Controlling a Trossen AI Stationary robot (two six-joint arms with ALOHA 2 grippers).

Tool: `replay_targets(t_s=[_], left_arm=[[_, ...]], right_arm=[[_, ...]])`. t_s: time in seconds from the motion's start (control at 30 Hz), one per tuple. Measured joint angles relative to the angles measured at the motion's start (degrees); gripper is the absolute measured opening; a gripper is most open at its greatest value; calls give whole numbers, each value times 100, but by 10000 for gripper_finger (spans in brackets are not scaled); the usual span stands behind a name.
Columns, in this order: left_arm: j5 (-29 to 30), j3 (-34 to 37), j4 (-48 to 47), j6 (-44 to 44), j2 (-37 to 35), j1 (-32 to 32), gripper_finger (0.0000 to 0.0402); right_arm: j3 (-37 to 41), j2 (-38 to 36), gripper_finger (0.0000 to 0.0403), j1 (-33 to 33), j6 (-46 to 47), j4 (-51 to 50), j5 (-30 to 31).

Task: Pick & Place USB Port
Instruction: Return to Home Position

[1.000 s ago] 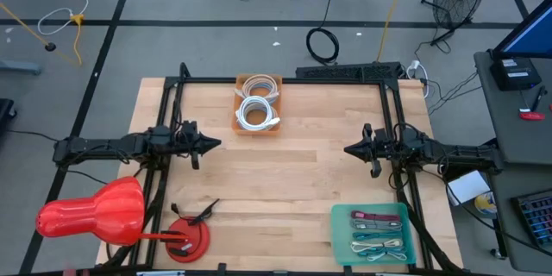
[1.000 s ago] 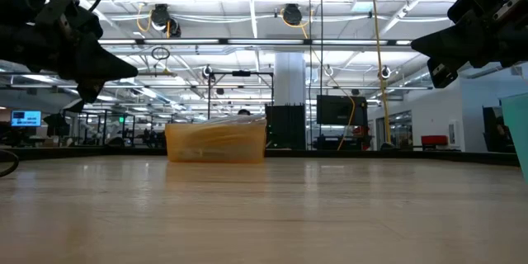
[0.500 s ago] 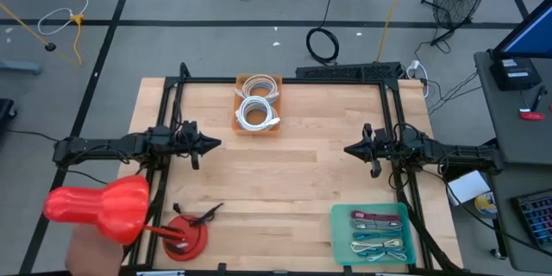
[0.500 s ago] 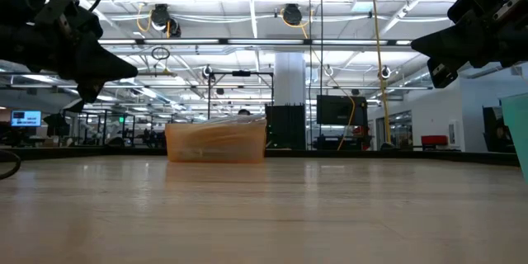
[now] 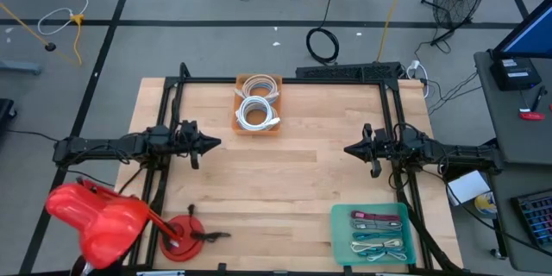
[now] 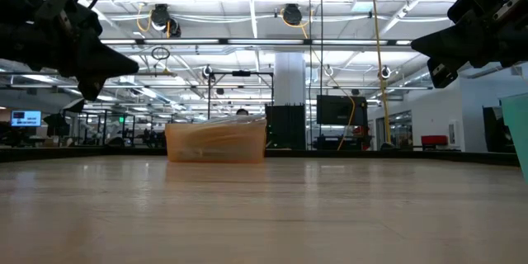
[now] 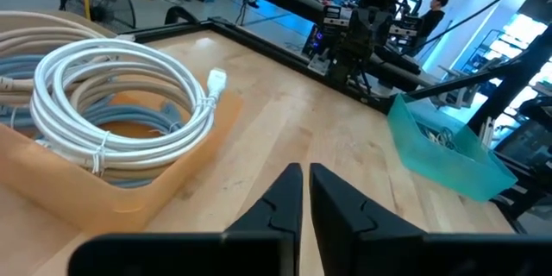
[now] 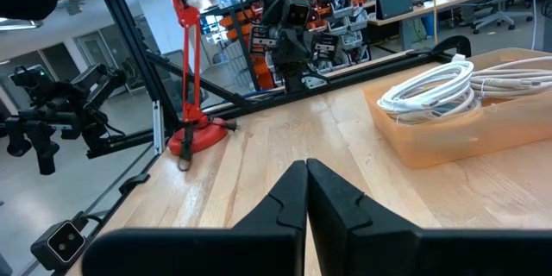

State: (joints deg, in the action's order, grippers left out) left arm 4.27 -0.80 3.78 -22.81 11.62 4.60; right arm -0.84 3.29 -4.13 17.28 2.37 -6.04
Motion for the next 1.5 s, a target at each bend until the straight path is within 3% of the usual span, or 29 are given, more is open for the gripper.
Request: replay_targets(t_s=[1.5], left_arm=[[-7, -13, 36, -7, 0, 0, 31]], right_arm=[[0, 0, 0, 0, 0, 0, 0]])
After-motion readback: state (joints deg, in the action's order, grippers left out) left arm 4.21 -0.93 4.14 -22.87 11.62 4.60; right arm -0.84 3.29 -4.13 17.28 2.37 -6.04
